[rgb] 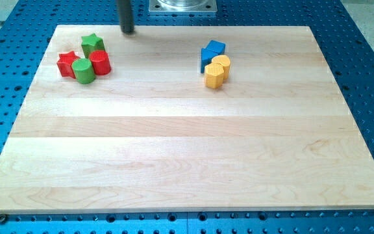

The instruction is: Push the green star into the green circle and red blocks to form a group

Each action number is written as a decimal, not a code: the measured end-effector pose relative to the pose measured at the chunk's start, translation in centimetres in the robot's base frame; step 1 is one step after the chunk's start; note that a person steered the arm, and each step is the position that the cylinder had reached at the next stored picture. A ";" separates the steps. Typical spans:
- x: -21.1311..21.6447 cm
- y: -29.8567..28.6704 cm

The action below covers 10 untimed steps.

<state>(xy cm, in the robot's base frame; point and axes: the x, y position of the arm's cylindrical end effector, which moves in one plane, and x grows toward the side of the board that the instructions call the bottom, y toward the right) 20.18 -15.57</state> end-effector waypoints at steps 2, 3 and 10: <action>8.0 -5.2; 7.7 -4.5; 13.2 4.5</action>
<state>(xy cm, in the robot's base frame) 33.38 -11.10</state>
